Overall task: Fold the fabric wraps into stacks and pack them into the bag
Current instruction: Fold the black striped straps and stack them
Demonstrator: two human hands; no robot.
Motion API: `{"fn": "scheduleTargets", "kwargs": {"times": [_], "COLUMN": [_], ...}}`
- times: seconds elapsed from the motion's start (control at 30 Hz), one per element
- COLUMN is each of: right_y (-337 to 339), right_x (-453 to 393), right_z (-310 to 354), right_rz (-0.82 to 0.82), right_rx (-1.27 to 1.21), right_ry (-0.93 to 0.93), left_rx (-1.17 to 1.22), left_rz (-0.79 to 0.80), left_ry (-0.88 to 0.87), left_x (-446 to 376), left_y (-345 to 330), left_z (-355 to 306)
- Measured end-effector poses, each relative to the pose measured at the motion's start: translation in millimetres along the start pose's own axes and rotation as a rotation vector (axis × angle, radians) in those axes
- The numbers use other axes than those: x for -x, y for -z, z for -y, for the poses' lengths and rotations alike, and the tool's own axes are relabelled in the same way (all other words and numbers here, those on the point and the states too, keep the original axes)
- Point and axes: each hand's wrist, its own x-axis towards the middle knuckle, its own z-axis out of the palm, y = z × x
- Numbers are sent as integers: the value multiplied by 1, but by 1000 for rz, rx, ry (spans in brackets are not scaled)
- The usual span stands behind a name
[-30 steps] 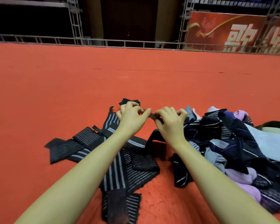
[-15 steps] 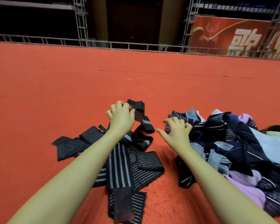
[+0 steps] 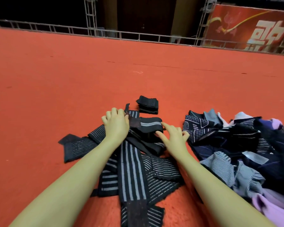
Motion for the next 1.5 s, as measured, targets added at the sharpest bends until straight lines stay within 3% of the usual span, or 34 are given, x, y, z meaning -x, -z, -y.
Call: {"fn": "scheduleTargets", "kwargs": {"times": [0.17, 0.33, 0.43, 0.7, 0.83, 0.97, 1.17, 1.4, 1.5], "right_y": [-13, 17, 40, 116, 136, 126, 112, 93, 92], "right_x": [-18, -26, -24, 2, 24, 46, 45, 28, 20], "right_z": [1, -7, -17, -59, -85, -100, -90, -60, -46], "right_rz": [-80, -469, -605, -645, -537, -354, -161, -286, -441], "right_rx": [-26, 91, 145, 466, 596, 544, 459, 252, 105], "right_ry": [95, 283, 340, 418, 402, 246, -280, -411, -413], "left_rx": [48, 138, 192, 229, 218, 231, 261, 260, 246], "left_rz": [-26, -48, -58, -58, 17, 59, -47, -152, -171], "left_ry": [-4, -65, -147, -244, -291, -293, -258, -241, -225], "left_x": [-2, -9, -11, 17, 43, 61, 53, 40, 37], "left_y": [-12, -12, -10, -6, -11, -17, -7, -2, -1], "left_z": [8, 7, -18, -85, -113, -125, -125, -110, -102]}}
